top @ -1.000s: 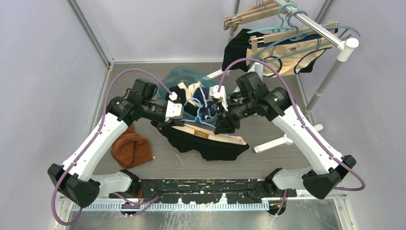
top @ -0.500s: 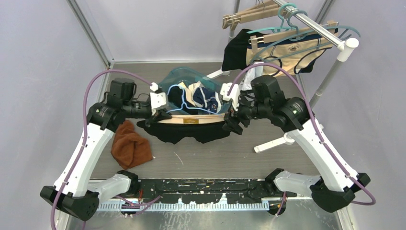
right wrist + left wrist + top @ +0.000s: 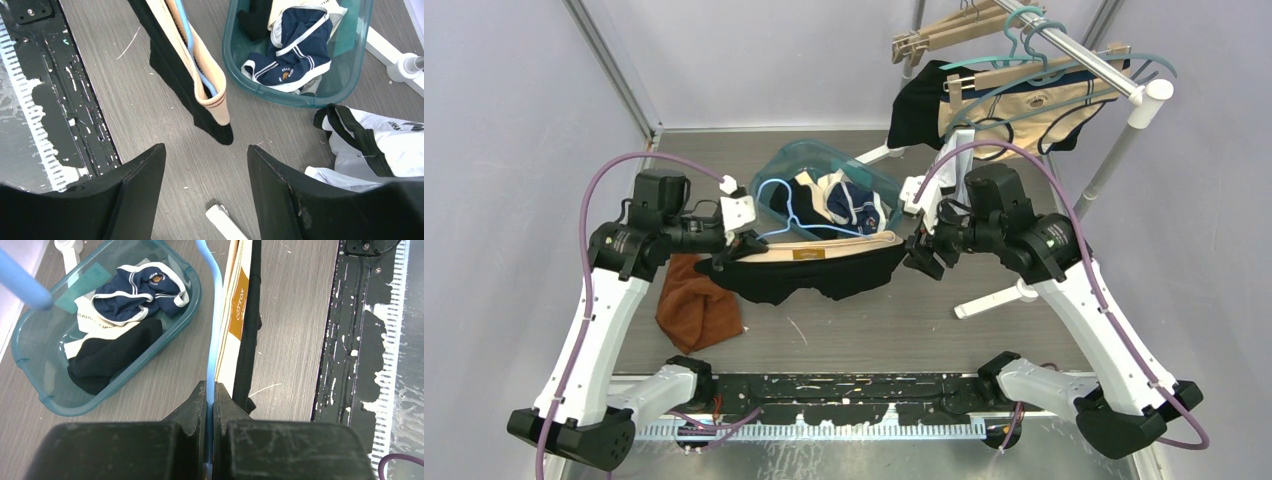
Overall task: Remove the underwear clipped to the hanger
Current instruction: Remove the underwear from the hanger.
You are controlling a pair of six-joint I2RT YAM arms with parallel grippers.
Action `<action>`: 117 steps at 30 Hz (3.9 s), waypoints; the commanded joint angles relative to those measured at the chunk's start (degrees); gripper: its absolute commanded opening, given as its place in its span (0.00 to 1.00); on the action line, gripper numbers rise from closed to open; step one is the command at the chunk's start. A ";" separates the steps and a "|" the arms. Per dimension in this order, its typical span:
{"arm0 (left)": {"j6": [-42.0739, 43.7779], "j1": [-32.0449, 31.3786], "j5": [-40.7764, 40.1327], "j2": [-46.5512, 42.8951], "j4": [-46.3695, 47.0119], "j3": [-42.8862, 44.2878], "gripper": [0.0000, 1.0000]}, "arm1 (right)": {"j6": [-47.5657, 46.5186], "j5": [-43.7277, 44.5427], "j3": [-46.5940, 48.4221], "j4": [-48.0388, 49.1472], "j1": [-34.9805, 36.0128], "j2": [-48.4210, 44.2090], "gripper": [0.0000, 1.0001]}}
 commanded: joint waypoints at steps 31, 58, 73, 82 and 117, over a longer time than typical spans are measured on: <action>2.04 2.90 7.90 -2.18 -0.18 -0.91 0.00 | -2.93 -0.90 0.42 3.18 -0.73 1.02 0.01; 6.13 9.06 14.85 -2.05 -1.59 -0.44 0.00 | -8.10 -5.87 -4.69 1.34 -17.33 -0.73 0.01; 0.06 4.59 5.98 4.41 0.79 3.96 0.00 | -2.75 -17.51 -4.50 4.09 -17.25 -1.21 0.01; -3.77 -1.80 -4.89 9.17 2.30 7.39 0.00 | 2.65 -16.80 -9.88 9.59 -17.24 -1.99 0.07; 1.04 -15.04 -18.96 16.92 -8.76 15.82 0.00 | -3.60 -12.38 5.48 1.28 -10.51 2.52 0.96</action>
